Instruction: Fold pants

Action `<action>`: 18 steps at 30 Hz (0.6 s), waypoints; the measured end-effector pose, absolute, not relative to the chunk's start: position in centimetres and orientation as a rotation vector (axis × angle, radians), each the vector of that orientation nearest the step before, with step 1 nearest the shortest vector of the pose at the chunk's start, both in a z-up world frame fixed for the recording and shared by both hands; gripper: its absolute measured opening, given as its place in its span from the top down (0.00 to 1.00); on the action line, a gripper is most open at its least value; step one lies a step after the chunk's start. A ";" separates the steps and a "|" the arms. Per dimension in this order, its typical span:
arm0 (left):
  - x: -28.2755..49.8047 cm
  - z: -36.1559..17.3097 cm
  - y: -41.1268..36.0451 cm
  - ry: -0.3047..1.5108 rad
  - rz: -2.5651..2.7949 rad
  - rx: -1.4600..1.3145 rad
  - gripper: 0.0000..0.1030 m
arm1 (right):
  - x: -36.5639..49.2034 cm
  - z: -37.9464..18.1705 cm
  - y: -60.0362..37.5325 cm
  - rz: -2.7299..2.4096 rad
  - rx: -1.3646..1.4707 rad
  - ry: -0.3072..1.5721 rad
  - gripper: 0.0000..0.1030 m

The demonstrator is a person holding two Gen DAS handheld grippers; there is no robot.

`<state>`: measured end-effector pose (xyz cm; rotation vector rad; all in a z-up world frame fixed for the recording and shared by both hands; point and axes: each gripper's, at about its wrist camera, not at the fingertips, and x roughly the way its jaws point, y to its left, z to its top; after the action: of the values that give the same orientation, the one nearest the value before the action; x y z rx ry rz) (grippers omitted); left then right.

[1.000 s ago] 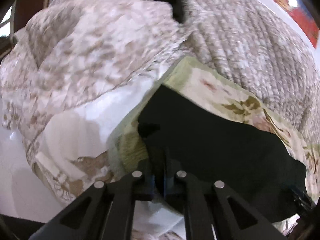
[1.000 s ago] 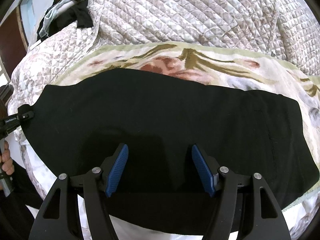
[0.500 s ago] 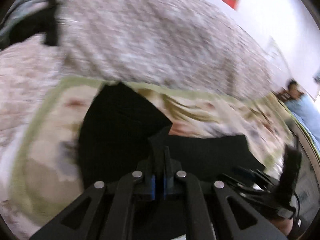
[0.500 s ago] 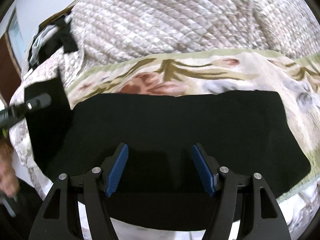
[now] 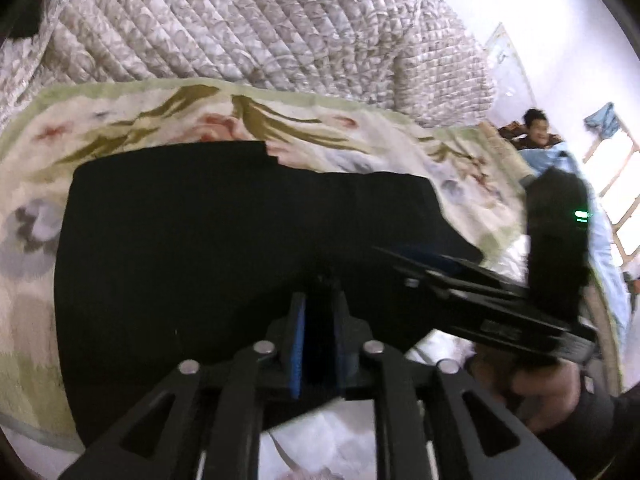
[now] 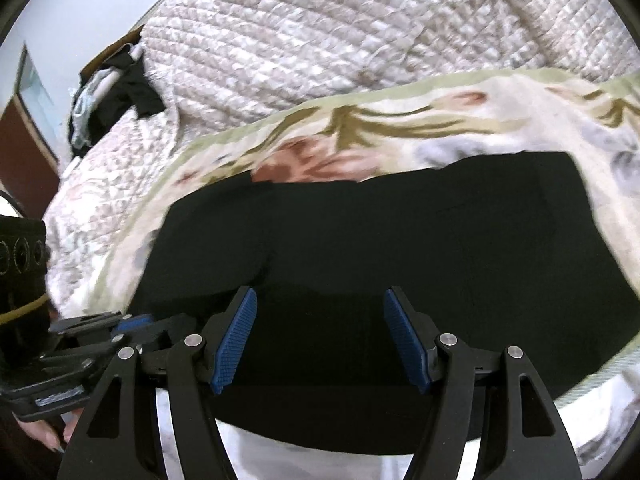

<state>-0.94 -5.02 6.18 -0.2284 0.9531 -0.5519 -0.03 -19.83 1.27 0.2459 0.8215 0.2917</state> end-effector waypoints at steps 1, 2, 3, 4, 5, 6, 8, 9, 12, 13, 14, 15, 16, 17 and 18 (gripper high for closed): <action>-1.3 6.5 -4.4 0.953 -0.561 -0.240 0.76 | 0.0 1.2 -19.6 0.310 0.249 0.825 0.39; -1.6 6.8 -3.8 0.944 -0.564 -0.252 0.68 | 0.1 1.1 -19.2 0.332 0.255 0.831 0.42; -1.5 7.0 -3.3 0.932 -0.560 -0.257 0.63 | 0.4 1.0 -18.8 0.356 0.266 0.841 0.42; -1.5 7.1 -2.7 0.919 -0.536 -0.251 0.63 | 0.6 0.9 -18.5 0.371 0.275 0.847 0.43; -1.4 7.5 -2.0 0.897 -0.489 -0.228 0.62 | 1.0 0.8 -18.2 0.390 0.287 0.859 0.47; -1.2 7.8 -1.3 0.874 -0.440 -0.198 0.62 | 1.4 0.8 -17.9 0.403 0.290 0.866 0.48; 0.0 7.9 0.2 0.859 -0.314 -0.153 0.62 | 2.6 0.8 -17.0 0.431 0.289 0.880 0.48; 0.6 7.7 1.0 0.860 -0.268 -0.148 0.62 | 3.1 0.7 -16.7 0.442 0.290 0.886 0.48; 2.0 7.0 3.6 0.844 -0.176 -0.165 0.62 | 5.2 0.0 -16.0 0.392 0.248 0.904 0.48; 2.3 6.7 4.2 0.843 -0.150 -0.165 0.62 | 5.6 -0.3 -16.0 0.382 0.249 0.911 0.48; 2.4 6.3 4.7 0.842 -0.136 -0.177 0.62 | 5.9 -0.6 -16.1 0.387 0.268 0.920 0.48; 2.5 5.8 5.3 0.848 -0.125 -0.197 0.62 | 6.0 -0.8 -16.3 0.396 0.294 0.921 0.48; 2.6 5.3 5.8 0.858 -0.119 -0.215 0.62 | 5.9 -0.7 -16.2 0.410 0.302 0.919 0.48; 2.7 4.8 5.9 0.868 -0.119 -0.228 0.62 | 5.8 -0.7 -16.0 0.441 0.314 0.918 0.50; 2.9 4.4 6.0 0.878 -0.121 -0.236 0.62 | 5.7 -0.7 -15.7 0.478 0.330 0.918 0.59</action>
<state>2.87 5.97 4.41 -0.2362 0.8781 -0.1208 5.72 -15.66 -0.70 0.3303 0.9179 0.4775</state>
